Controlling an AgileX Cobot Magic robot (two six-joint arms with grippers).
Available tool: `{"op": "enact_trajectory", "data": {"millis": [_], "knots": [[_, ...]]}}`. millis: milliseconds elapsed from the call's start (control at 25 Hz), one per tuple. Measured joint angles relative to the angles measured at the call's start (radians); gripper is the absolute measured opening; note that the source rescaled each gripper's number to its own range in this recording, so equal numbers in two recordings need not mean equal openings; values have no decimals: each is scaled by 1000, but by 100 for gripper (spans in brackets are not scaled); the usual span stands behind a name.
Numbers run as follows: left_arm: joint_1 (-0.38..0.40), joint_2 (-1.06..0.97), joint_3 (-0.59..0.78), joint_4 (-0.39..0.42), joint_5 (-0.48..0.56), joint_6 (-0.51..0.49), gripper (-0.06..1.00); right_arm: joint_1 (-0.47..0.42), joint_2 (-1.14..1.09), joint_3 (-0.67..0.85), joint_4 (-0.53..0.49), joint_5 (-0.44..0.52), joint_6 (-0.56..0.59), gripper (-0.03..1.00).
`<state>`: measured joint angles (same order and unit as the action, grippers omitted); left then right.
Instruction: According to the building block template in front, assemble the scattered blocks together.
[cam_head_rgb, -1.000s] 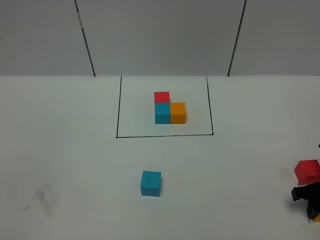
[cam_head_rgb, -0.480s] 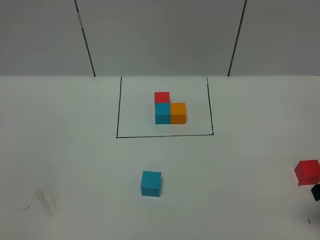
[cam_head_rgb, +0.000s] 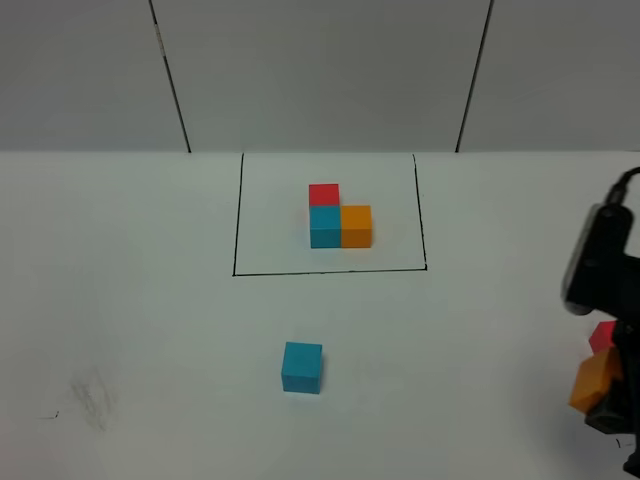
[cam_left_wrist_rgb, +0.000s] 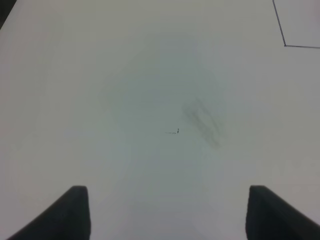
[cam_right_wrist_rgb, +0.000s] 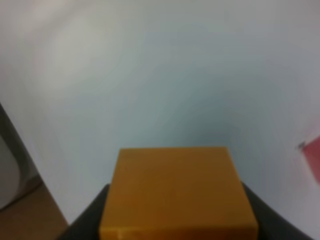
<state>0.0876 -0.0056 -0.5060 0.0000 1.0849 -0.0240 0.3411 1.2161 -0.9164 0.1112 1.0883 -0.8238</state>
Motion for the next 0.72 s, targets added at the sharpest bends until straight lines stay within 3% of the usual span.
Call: {"op": "enact_trajectory", "data": {"millis": [120,280,440,720], "knots": [[0,0,0,0,0,0,68,119,52,-42,-71,-65,-12,0],[0,0,0,0,0,0,68,212,201,-136,-191,-72,15,0],[0,0,0,0,0,0,68,232,390,-274,-250,-22,50,0],[0,0,0,27,0,0,68,232,644,-526,-214,110,49,0]]}}
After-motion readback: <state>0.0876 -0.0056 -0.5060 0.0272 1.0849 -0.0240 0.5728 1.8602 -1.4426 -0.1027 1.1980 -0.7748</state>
